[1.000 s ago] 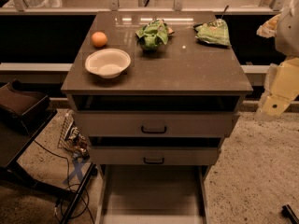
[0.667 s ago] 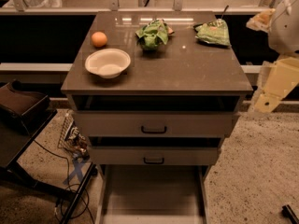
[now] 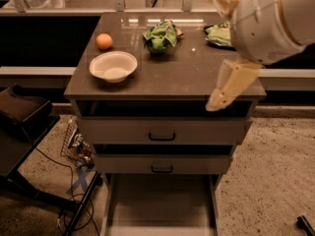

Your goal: Place green rice chip bag into bottom drawer

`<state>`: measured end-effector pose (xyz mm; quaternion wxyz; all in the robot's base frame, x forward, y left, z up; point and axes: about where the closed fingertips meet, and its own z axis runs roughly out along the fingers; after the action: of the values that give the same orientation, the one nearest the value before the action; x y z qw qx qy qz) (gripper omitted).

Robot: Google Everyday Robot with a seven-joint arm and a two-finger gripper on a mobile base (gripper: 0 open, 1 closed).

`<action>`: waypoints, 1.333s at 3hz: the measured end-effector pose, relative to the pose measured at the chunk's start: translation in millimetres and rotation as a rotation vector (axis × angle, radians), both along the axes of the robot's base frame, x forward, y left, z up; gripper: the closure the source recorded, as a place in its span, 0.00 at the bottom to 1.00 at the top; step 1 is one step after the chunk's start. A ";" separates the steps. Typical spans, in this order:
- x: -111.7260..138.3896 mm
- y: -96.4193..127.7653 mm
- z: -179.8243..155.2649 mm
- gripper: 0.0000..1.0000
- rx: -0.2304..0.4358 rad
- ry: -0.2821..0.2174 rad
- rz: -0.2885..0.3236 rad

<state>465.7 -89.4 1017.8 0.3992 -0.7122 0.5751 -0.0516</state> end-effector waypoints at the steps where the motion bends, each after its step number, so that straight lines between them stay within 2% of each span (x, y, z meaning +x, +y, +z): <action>1: 7.5 -2.6 8.0 0.00 -0.028 -0.045 0.002; 2: 14.6 3.0 4.2 0.00 -0.041 -0.048 -0.005; 3: 61.6 11.5 -21.0 0.00 -0.054 -0.055 -0.016; 4: 139.3 -0.3 -62.1 0.00 -0.149 -0.109 -0.029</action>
Offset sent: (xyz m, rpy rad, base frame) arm 0.0287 0.0051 -0.0105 -0.0511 -0.0339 -0.0191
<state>604.9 -89.7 955.8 0.3751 -0.7275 0.5574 -0.1389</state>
